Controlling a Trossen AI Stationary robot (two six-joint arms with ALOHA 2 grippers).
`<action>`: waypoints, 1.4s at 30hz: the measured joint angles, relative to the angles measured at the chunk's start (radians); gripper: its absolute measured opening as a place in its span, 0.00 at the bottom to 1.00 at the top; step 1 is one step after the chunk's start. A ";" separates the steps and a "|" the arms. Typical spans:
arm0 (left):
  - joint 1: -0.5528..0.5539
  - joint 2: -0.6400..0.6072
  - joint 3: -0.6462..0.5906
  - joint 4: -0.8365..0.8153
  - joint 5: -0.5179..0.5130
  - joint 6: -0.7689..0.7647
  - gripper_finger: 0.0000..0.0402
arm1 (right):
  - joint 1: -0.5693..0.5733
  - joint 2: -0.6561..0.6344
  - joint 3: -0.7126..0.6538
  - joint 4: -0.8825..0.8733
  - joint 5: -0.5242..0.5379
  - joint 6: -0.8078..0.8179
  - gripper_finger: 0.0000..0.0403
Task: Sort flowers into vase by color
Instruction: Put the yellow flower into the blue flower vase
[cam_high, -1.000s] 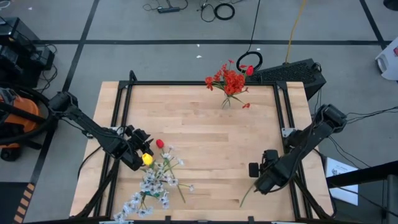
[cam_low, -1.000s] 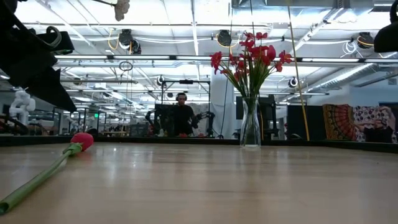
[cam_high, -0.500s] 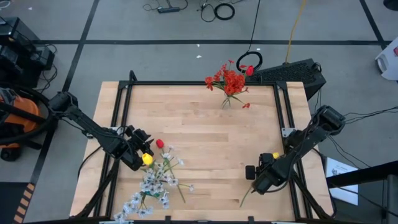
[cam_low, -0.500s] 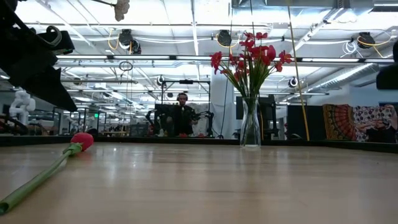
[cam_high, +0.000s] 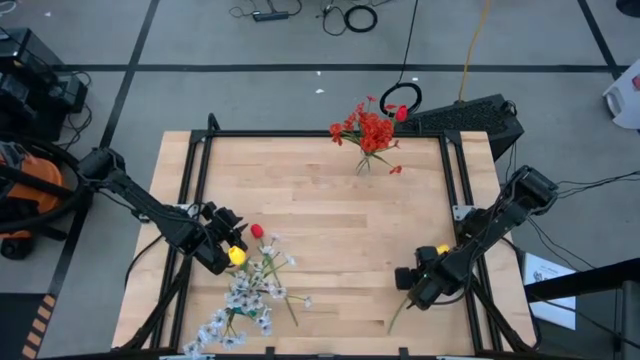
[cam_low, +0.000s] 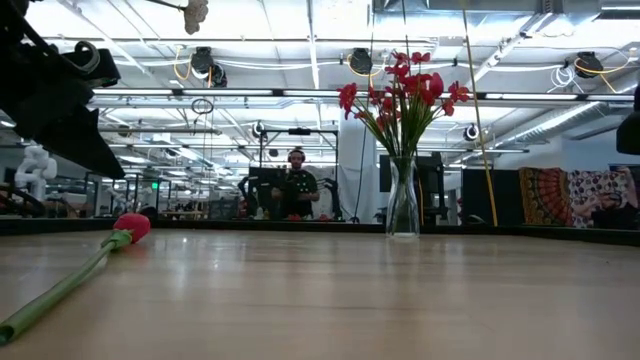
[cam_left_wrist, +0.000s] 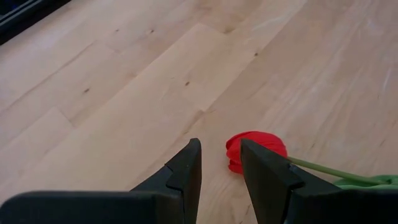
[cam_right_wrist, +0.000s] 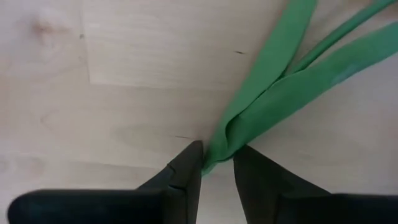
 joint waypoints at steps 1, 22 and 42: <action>0.000 0.000 0.000 0.001 0.000 0.000 0.30 | -0.001 0.001 0.000 -0.001 0.005 -0.034 0.21; 0.000 -0.001 0.000 0.066 0.003 0.074 0.29 | -0.012 0.011 -0.010 0.137 0.679 -0.545 0.00; 0.330 -0.004 0.000 0.508 0.141 0.776 0.29 | -0.278 0.009 -0.008 0.956 0.797 -1.557 0.00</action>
